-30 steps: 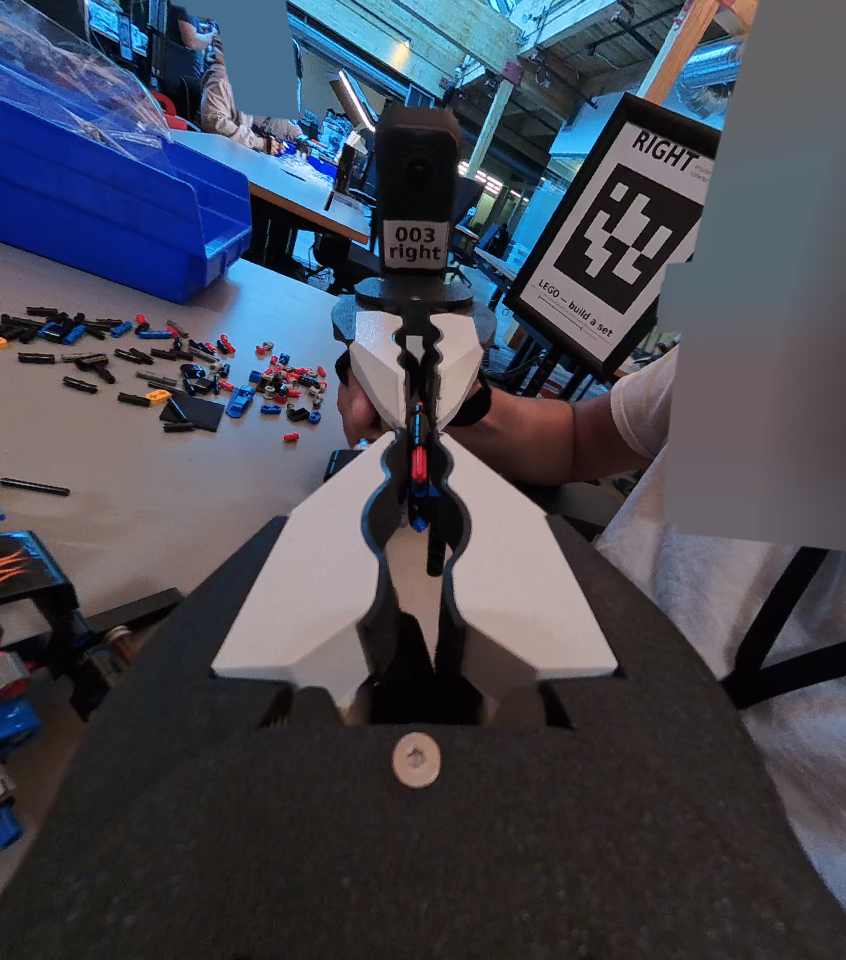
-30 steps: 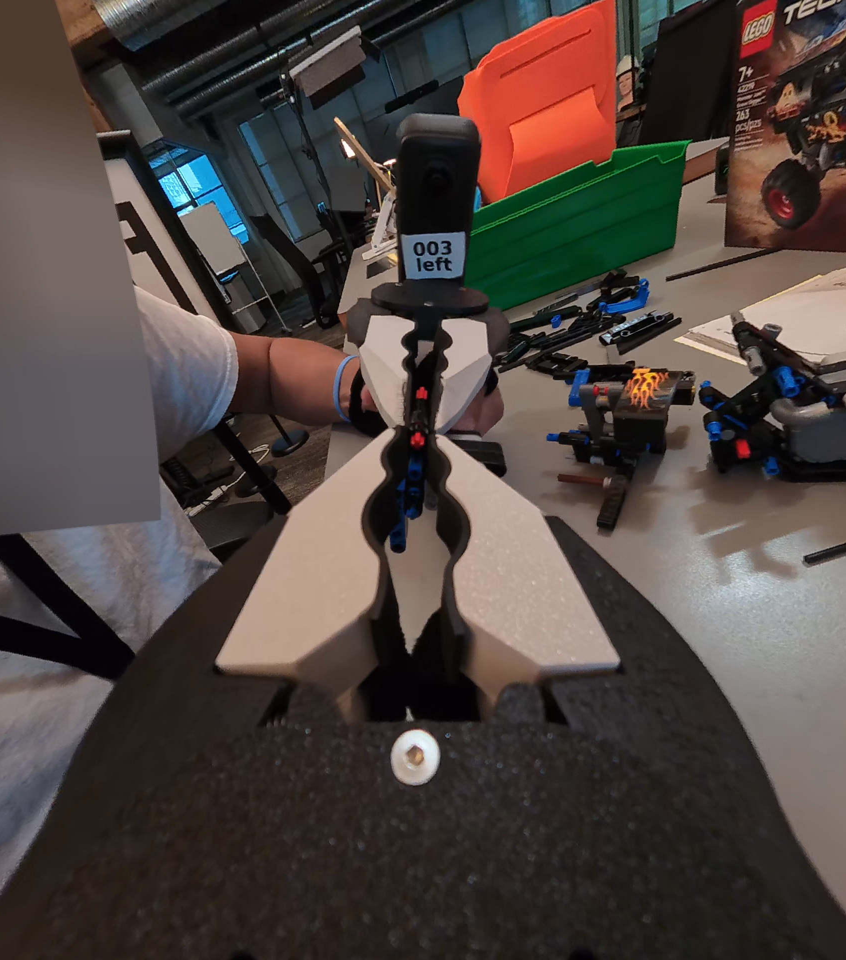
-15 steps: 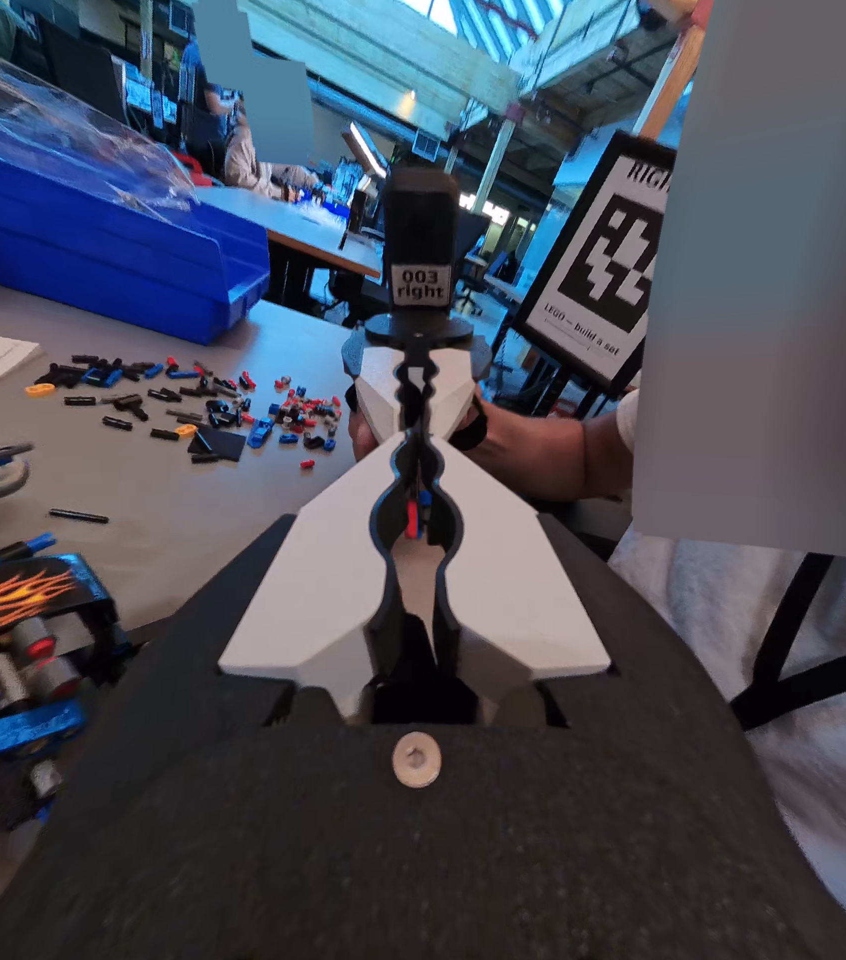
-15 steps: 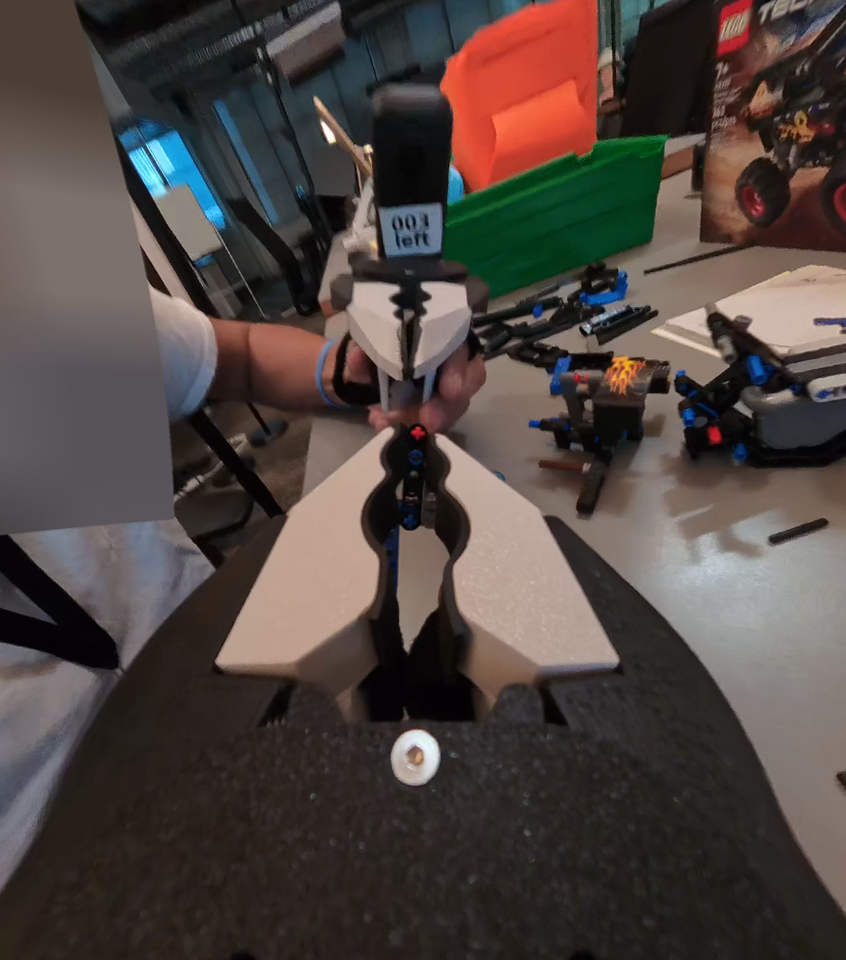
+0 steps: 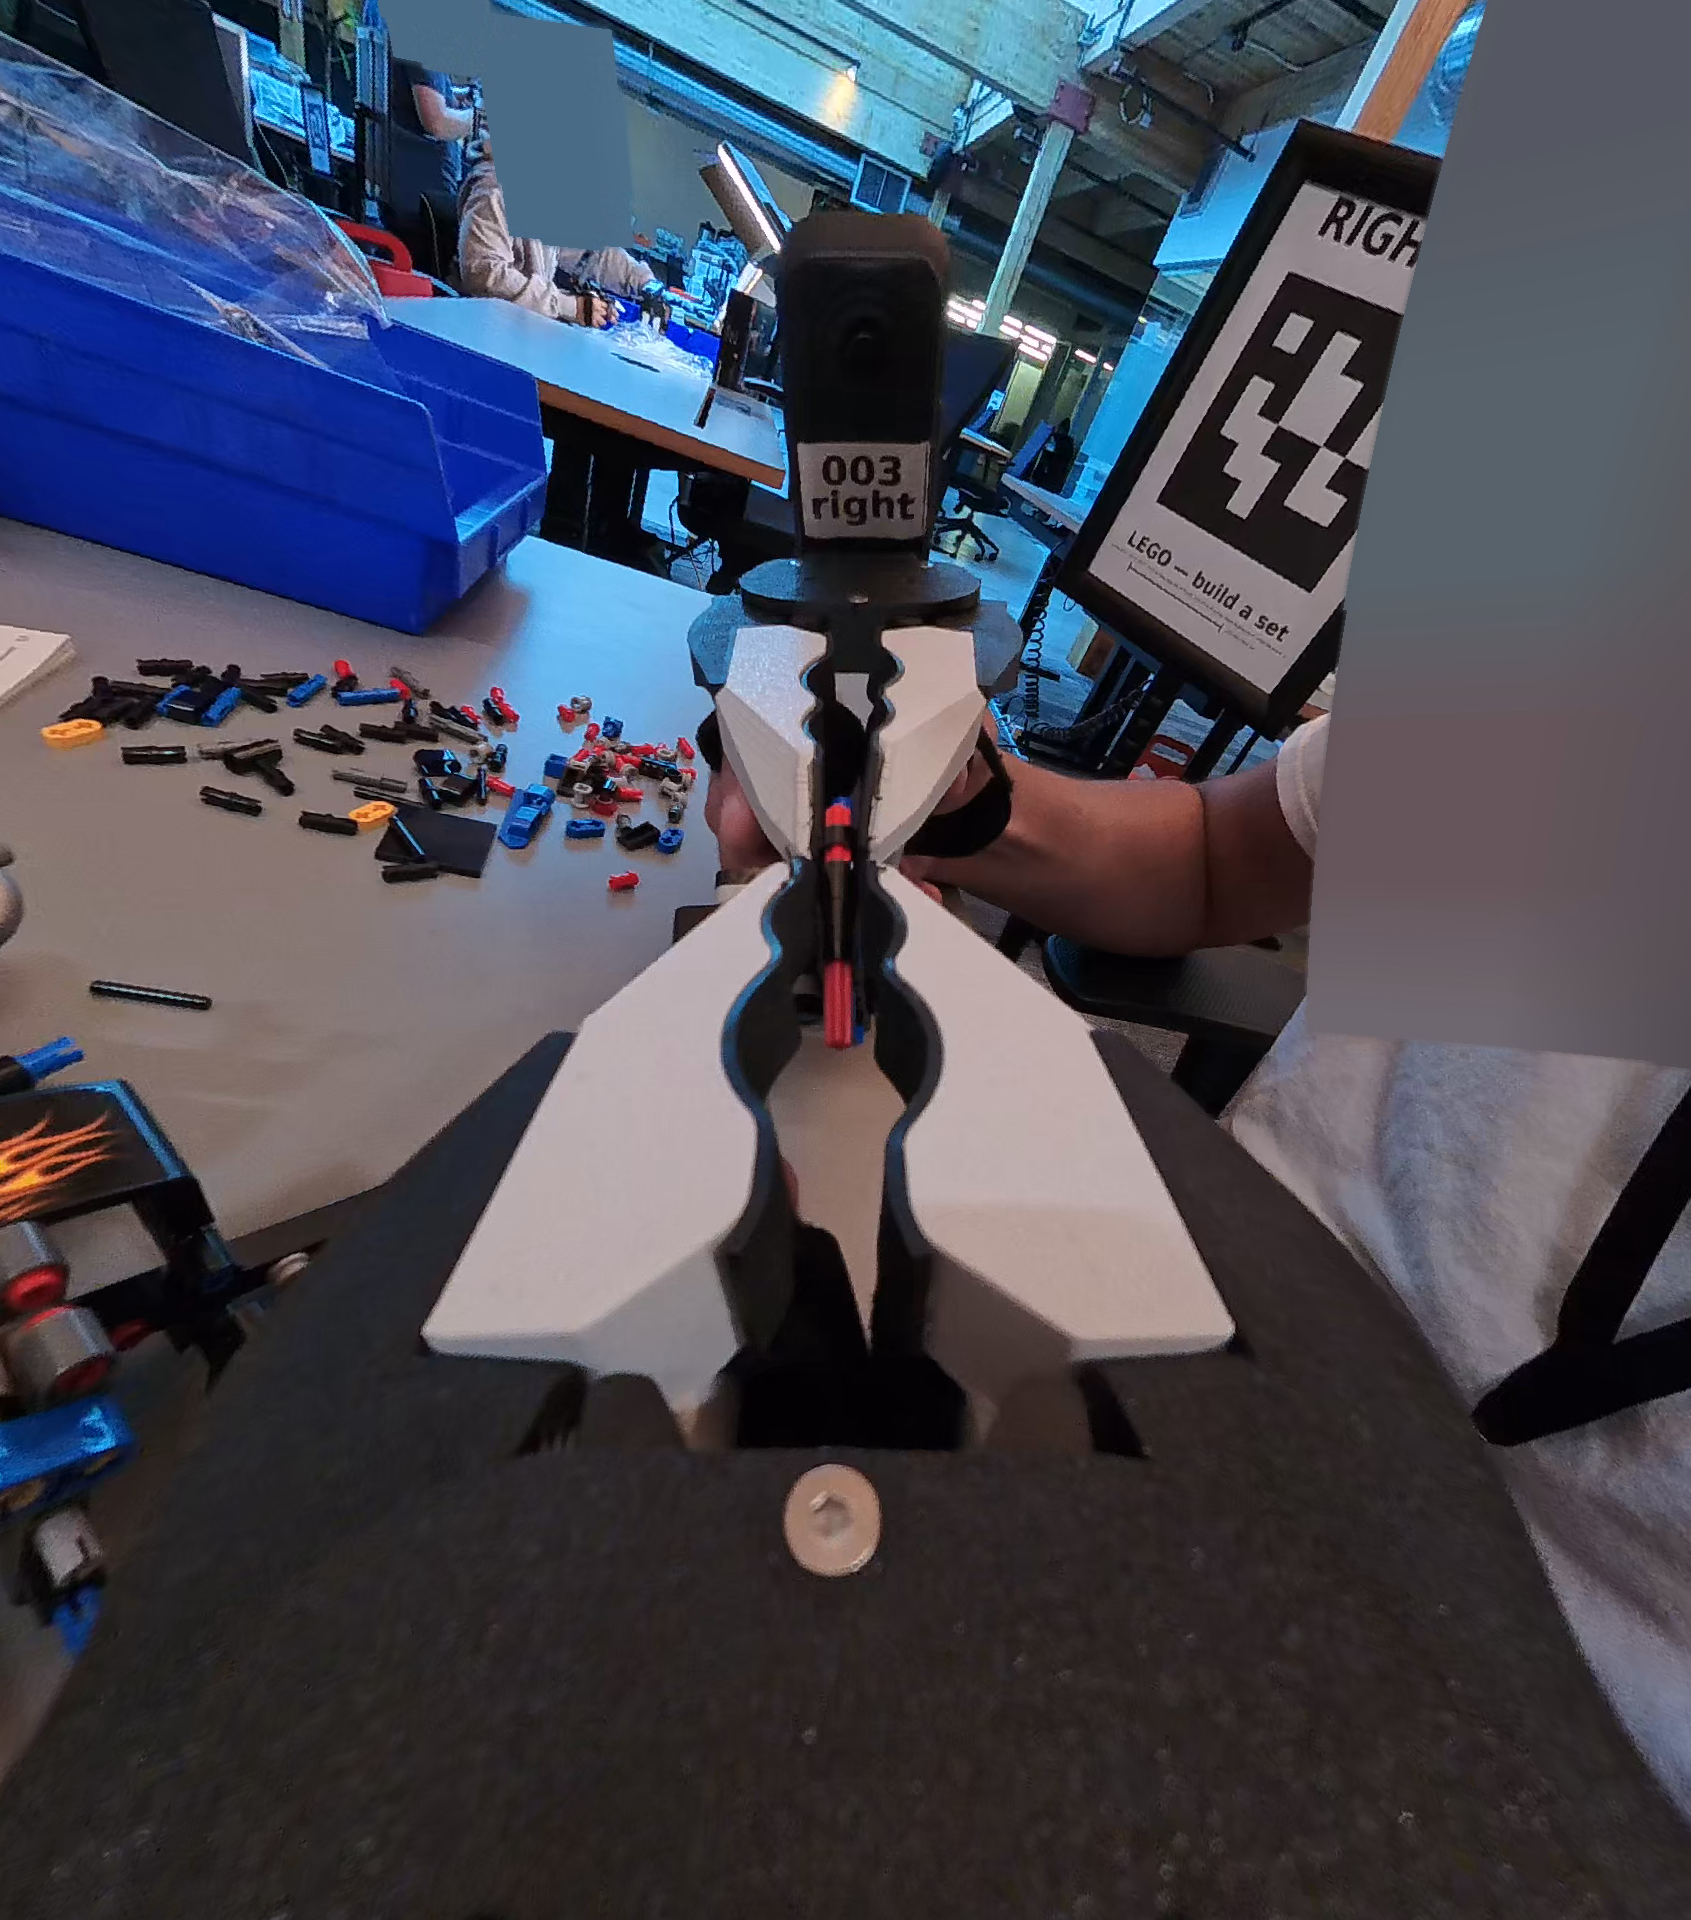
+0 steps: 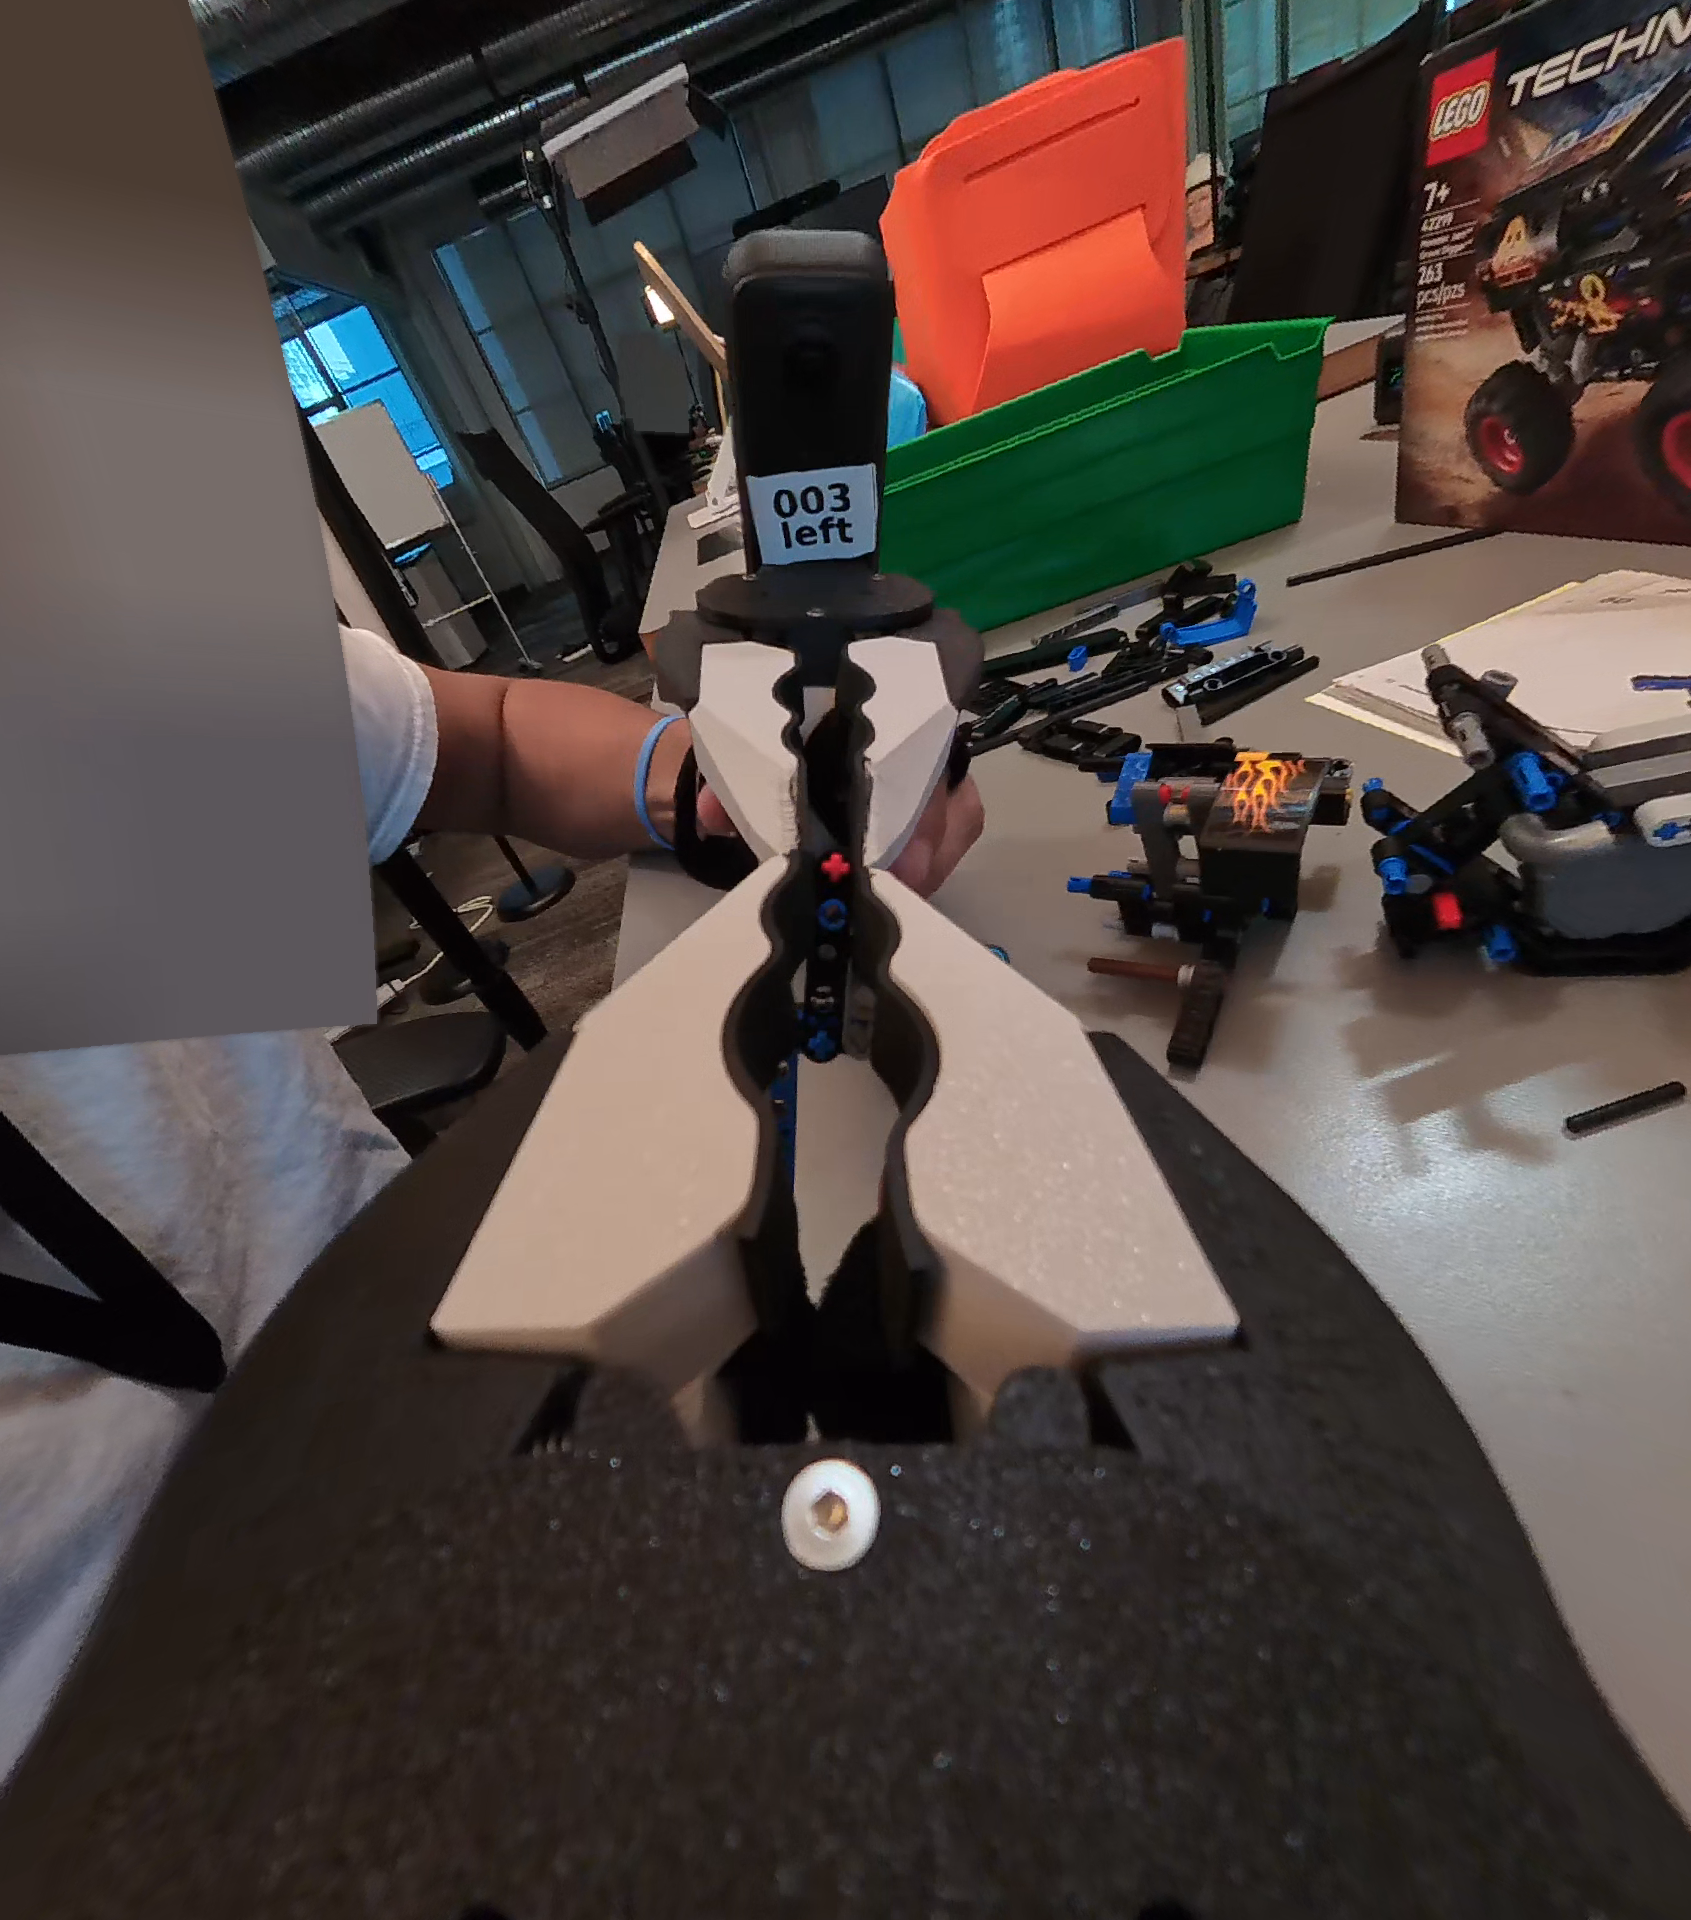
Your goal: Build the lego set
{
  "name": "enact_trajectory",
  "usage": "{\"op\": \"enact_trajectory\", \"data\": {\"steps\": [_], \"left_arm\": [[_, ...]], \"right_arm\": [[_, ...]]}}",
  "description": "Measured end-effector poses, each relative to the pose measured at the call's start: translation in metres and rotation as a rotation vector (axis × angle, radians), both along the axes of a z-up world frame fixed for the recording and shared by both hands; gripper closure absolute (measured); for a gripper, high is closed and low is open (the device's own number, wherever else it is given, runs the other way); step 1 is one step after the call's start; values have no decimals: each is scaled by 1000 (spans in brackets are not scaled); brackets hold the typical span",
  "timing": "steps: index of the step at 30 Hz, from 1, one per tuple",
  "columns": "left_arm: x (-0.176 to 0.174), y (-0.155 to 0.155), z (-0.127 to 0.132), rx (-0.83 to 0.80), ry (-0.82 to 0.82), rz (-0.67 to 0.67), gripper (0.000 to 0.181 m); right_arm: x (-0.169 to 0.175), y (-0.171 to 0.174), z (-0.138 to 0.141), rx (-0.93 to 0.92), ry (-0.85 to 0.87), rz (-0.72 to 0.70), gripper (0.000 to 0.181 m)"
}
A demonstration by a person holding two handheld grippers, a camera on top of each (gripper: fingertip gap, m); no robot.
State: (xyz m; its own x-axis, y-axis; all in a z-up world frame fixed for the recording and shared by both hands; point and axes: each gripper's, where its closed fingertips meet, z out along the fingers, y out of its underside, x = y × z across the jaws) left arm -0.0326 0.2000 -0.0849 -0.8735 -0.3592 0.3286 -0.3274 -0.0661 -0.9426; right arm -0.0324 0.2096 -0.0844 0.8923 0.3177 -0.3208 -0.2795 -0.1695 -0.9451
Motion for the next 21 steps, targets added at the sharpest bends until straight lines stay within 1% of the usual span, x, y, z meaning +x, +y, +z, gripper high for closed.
{"op": "enact_trajectory", "data": {"steps": [2, 5, 11, 21], "left_arm": [[0, -1, -1, 6, 2, -4, 174], [0, -1, -2, 11, 6, -6, 176], [-2, 0, -5, 0, 73, -46, 177], [-3, 0, -7, 6, 96, -63, 177]], "right_arm": [[0, 0, 0, -1, 7, 0, 175], [0, 0, 1, -1, 18, 4, 176], [0, 0, -3, -29, 32, 19, 176], [-2, 0, -6, -44, 44, 29, 176]]}}
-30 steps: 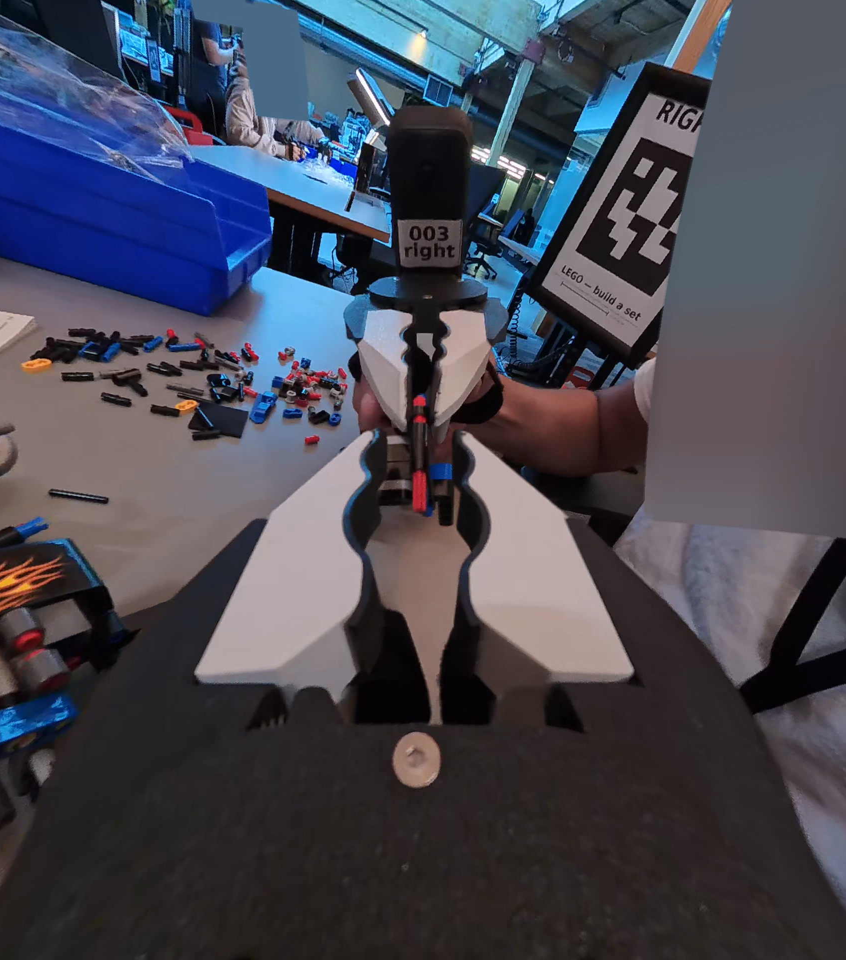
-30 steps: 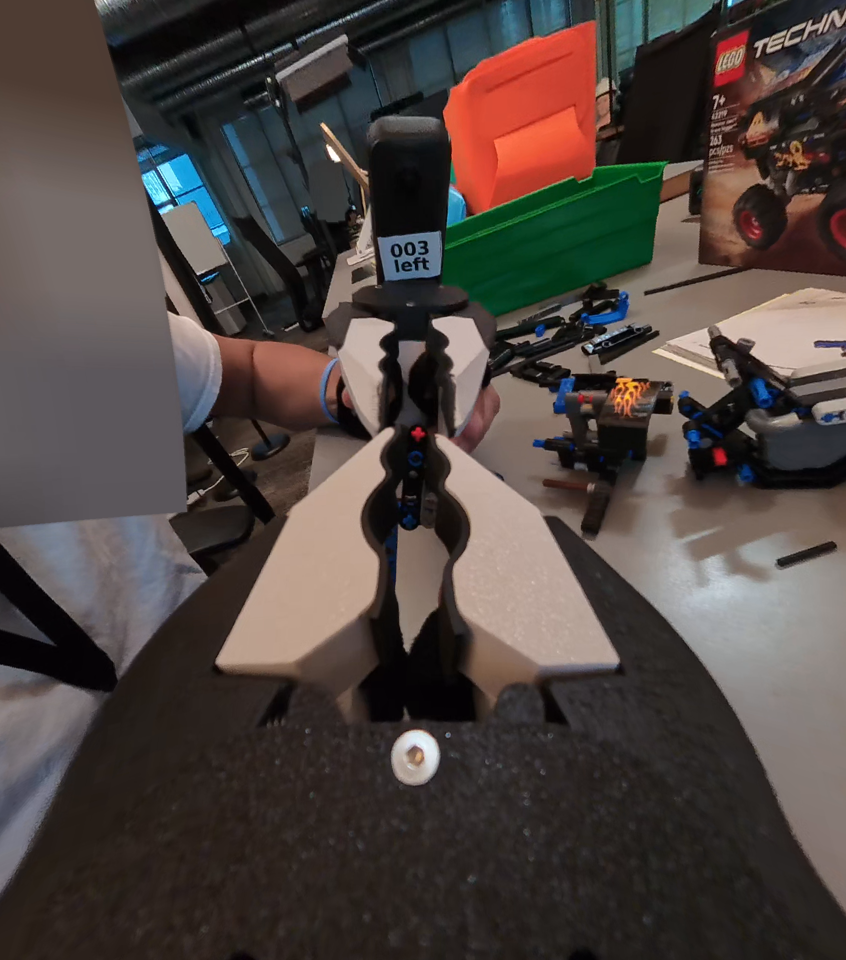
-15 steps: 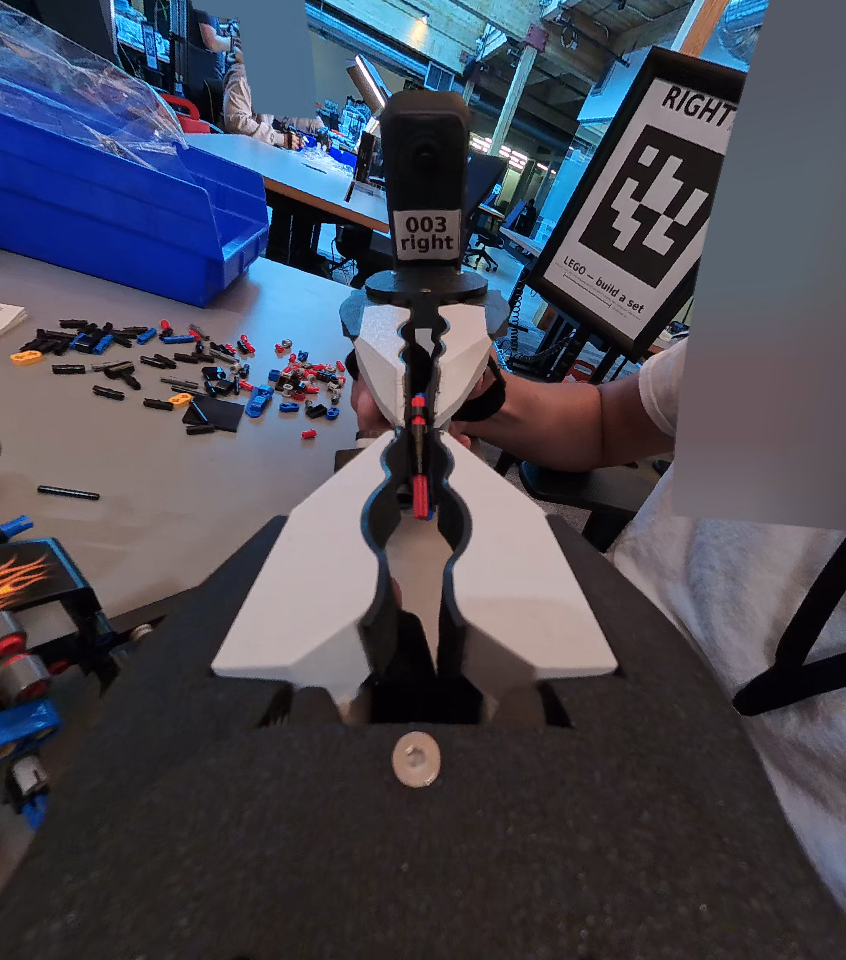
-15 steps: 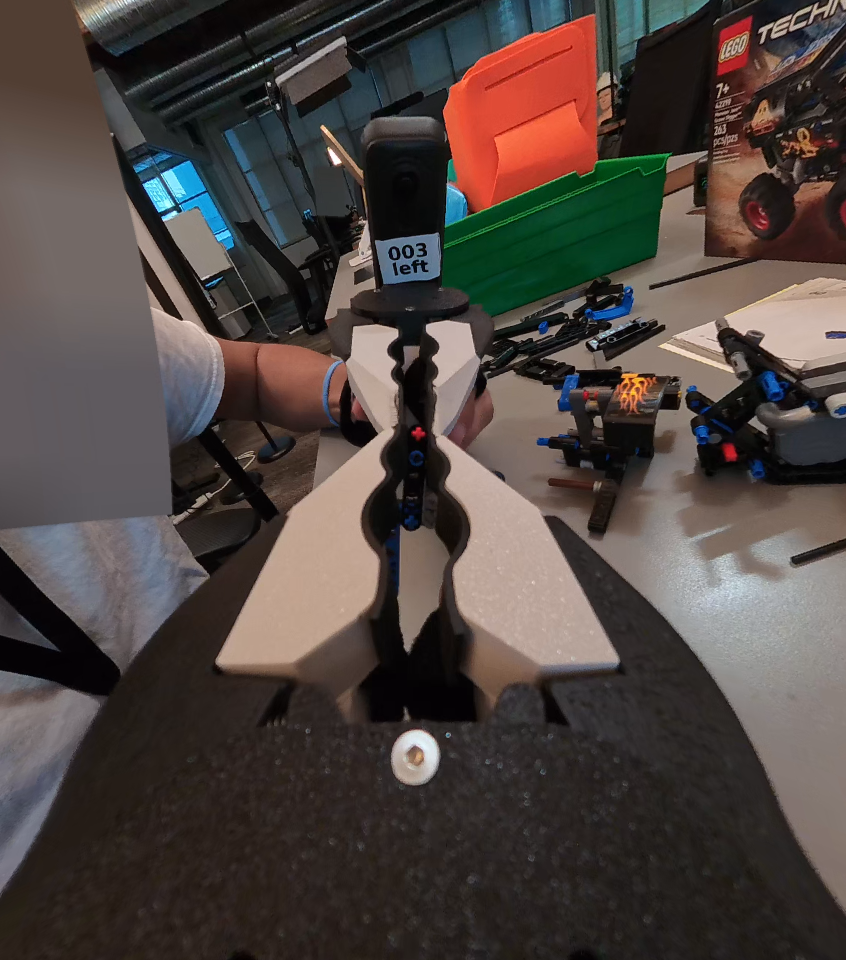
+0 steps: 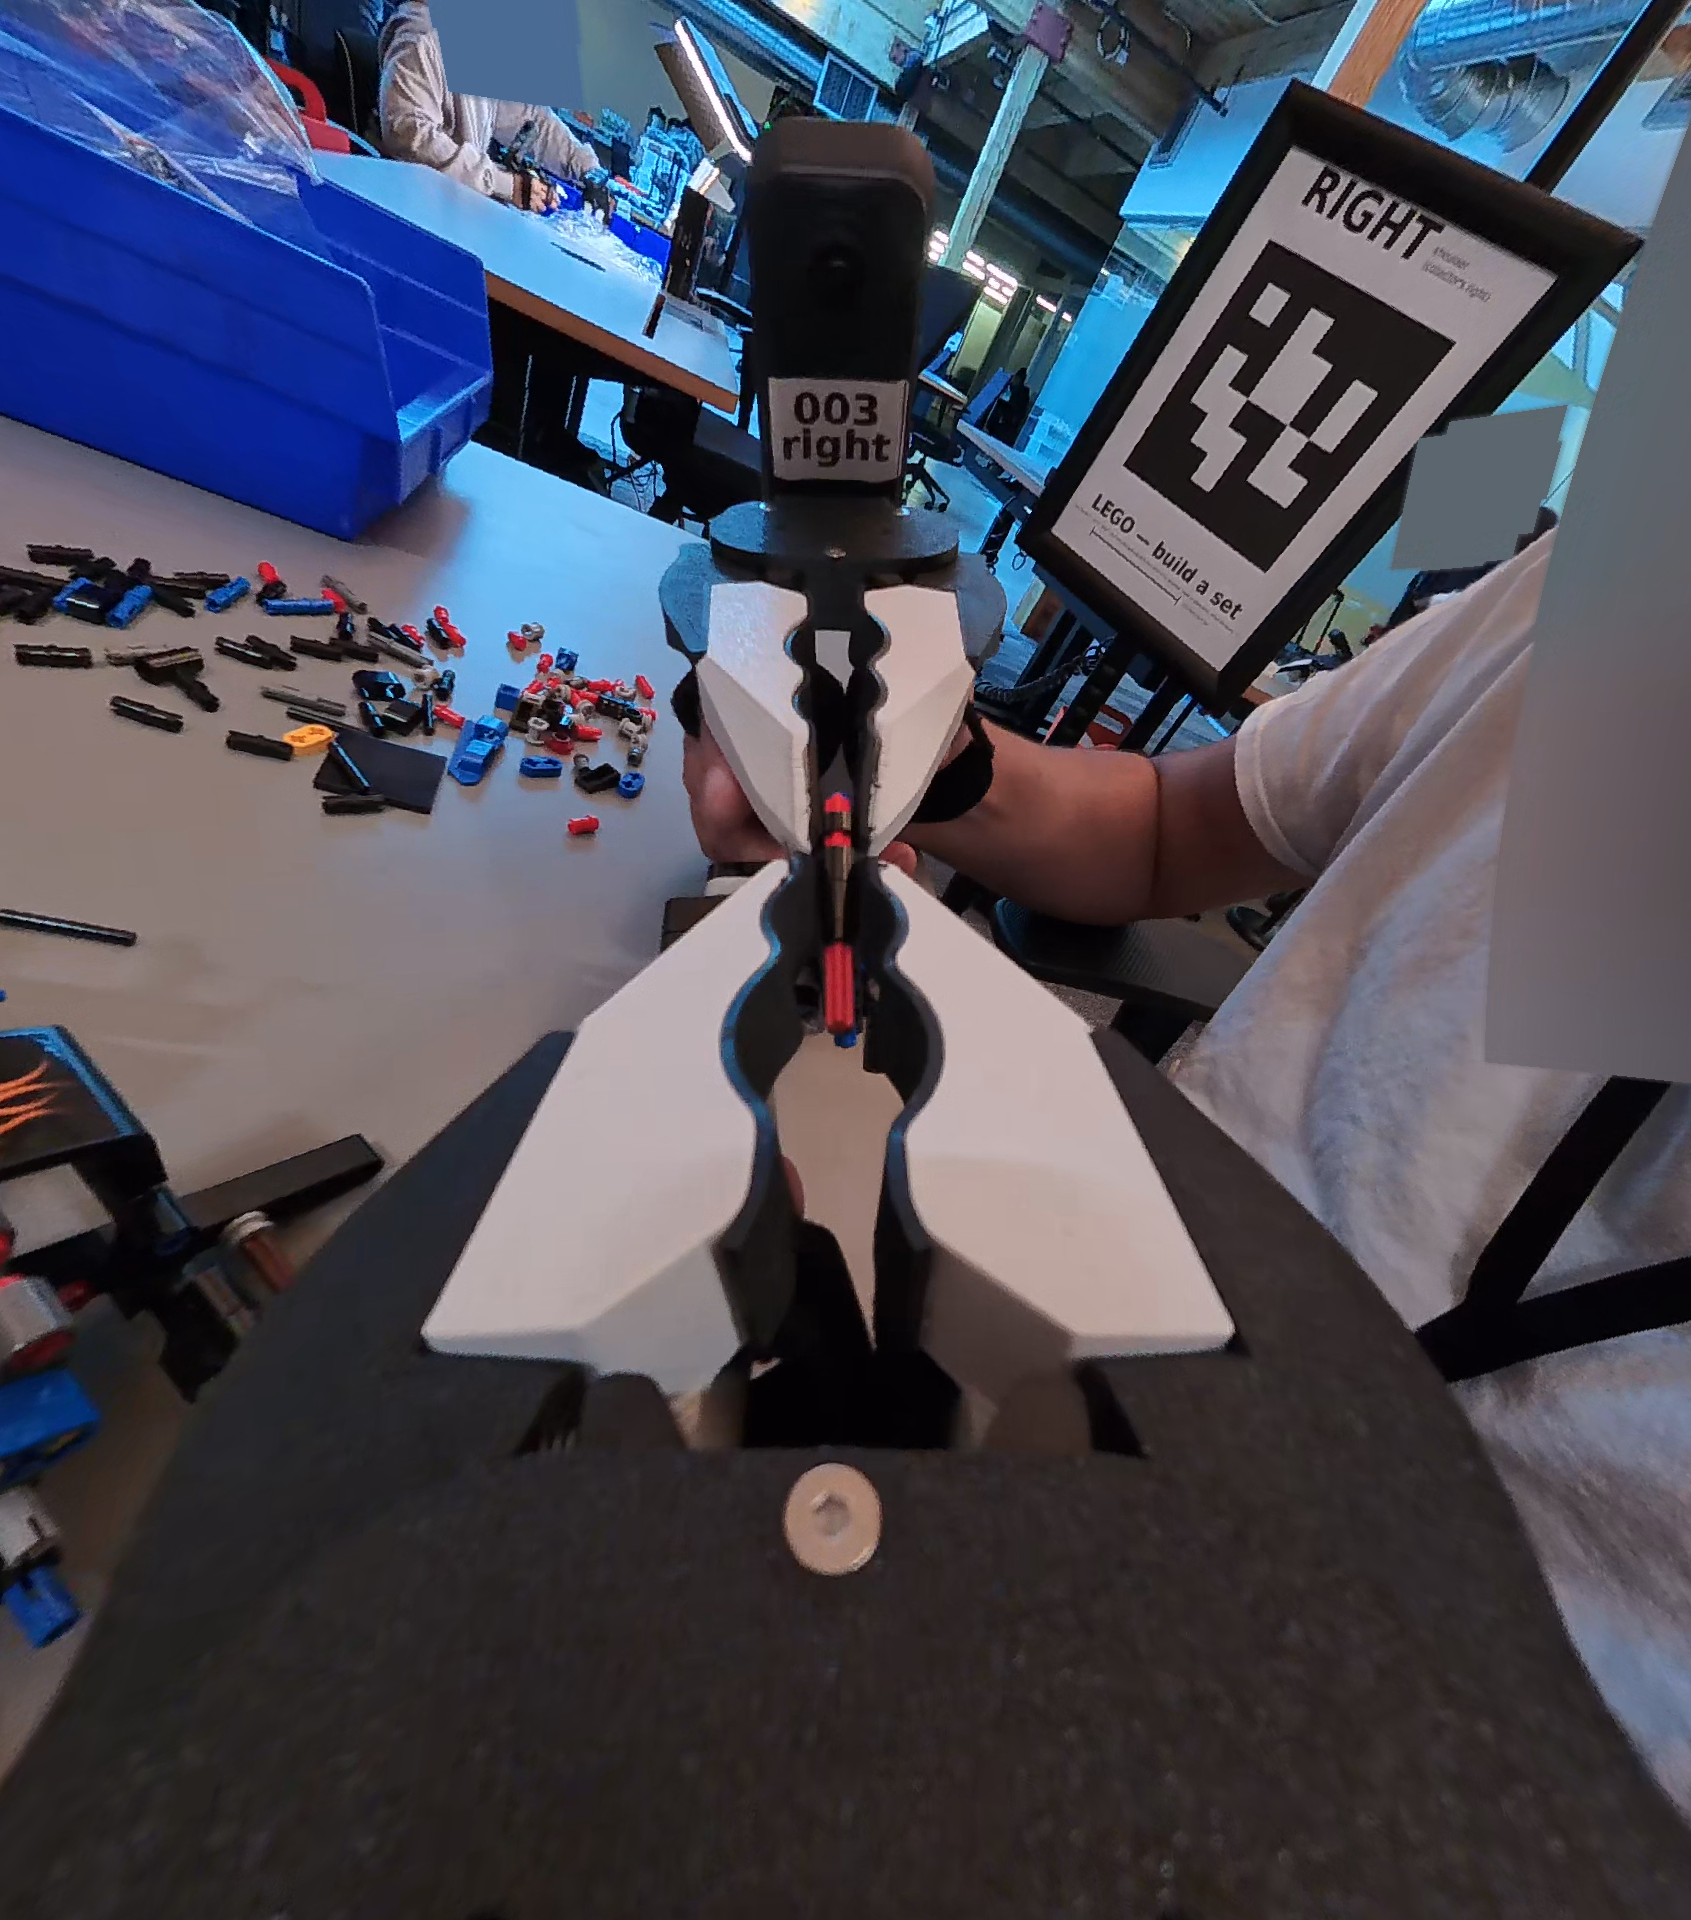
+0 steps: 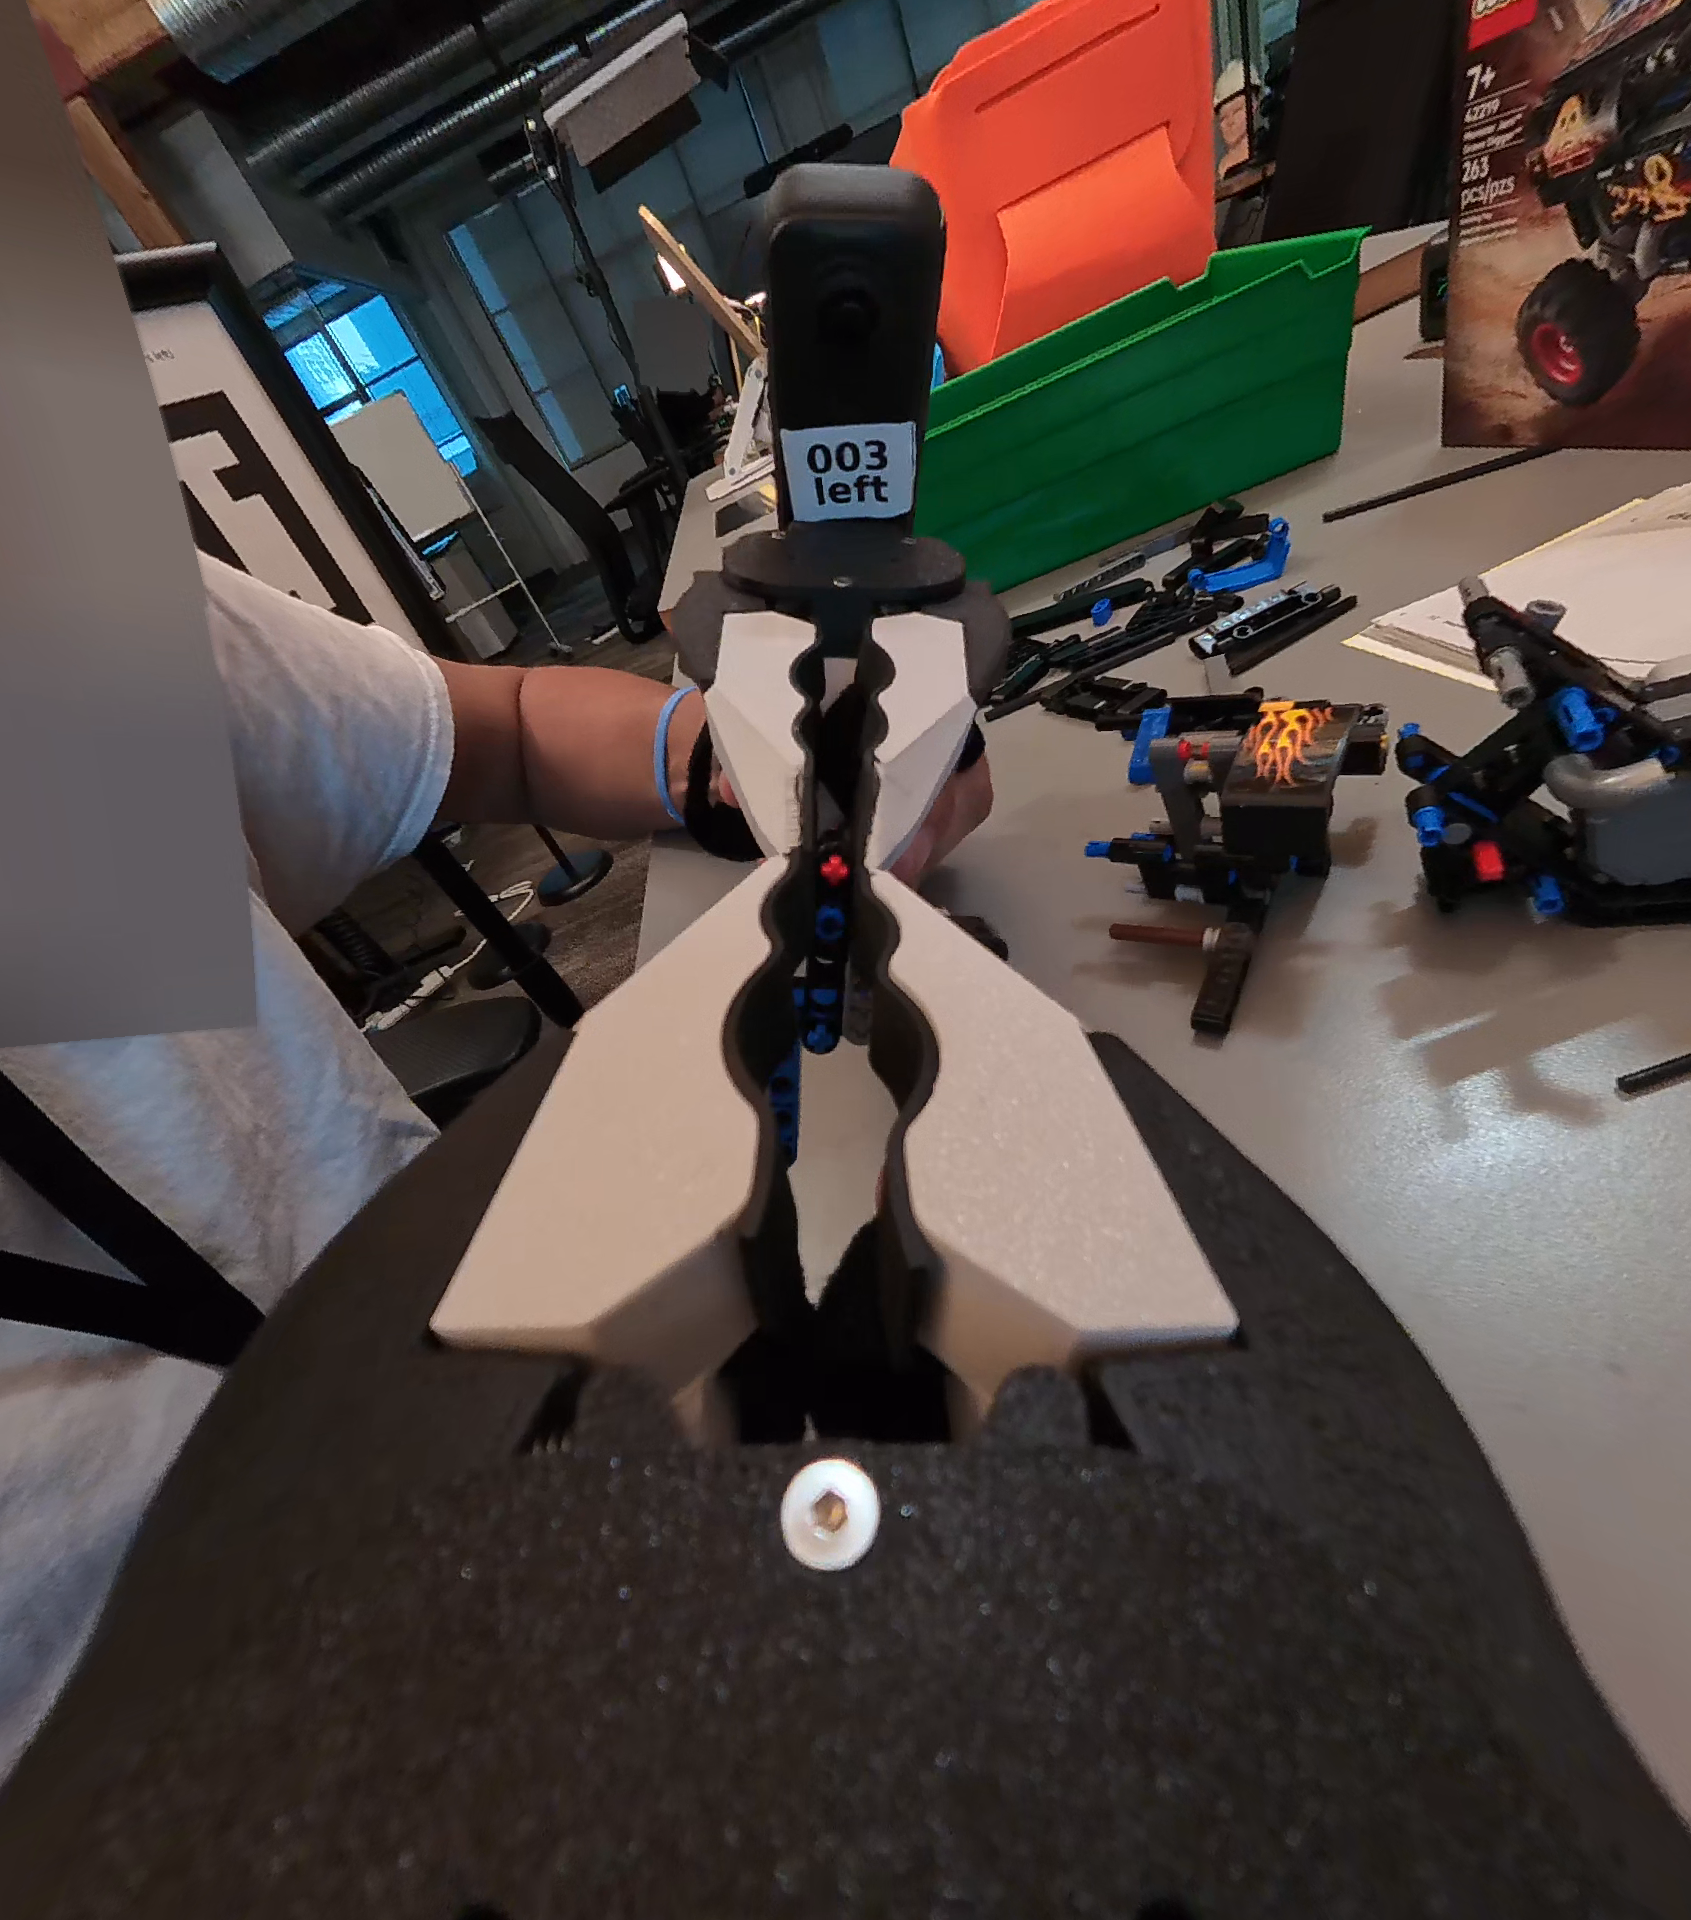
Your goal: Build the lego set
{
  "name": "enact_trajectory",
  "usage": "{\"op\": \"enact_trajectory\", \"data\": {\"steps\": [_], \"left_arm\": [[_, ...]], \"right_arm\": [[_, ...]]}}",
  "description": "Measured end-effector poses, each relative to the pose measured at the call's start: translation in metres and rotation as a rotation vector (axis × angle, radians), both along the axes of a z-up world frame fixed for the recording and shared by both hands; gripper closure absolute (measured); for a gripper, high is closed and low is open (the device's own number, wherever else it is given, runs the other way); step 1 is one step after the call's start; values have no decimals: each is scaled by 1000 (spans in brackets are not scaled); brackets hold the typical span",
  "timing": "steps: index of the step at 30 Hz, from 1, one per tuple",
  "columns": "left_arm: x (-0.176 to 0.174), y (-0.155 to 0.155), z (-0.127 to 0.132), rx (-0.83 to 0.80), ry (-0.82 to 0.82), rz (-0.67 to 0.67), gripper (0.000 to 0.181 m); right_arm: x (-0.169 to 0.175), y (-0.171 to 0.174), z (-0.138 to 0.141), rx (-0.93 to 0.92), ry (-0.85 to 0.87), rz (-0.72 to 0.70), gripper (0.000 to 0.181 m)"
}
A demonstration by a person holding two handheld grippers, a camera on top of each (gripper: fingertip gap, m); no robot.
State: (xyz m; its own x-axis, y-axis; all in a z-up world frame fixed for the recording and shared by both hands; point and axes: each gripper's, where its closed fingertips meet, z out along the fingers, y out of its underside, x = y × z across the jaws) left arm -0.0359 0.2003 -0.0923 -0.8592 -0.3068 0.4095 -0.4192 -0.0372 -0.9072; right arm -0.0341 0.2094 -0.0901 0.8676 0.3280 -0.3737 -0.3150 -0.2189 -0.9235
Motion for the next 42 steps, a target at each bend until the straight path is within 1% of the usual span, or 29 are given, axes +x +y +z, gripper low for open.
{"op": "enact_trajectory", "data": {"steps": [10, 19, 22, 25, 26, 28, 29, 35, 38, 40, 42], "left_arm": [[0, 0, 0, -9, 12, -6, 177], [-1, 0, -2, 12, 4, -14, 177], [3, 1, -3, 3, 30, -1, 177], [10, 7, -2, -28, 65, 33, 177], [12, 10, -3, -37, 80, 41, 177], [14, 11, -3, -45, 91, 45, 177], [13, 10, -3, -42, 88, 39, 177], [12, 8, -3, -45, 88, 41, 177], [15, 12, 1, -88, 104, 51, 177], [19, 17, 2, -112, 117, 66, 176], [19, 17, 3, -111, 107, 70, 177]], "right_arm": [[0, 0, 1, 0, 25, 11, 176], [-1, -1, -3, -12, -2, 15, 176], [1, 0, -4, -11, 14, -2, 176], [14, -3, -6, -15, -62, -70, 169], [17, -5, -9, -34, -56, -71, 169], [14, -5, -12, -59, -8, -37, 163], [12, -5, -13, -63, -17, -33, 162], [13, -2, -15, -68, -48, -50, 167], [16, -3, -16, -69, -54, -60, 166], [17, -4, -15, -71, -40, -54, 165], [10, -3, -14, -66, -31, -24, 165]]}}
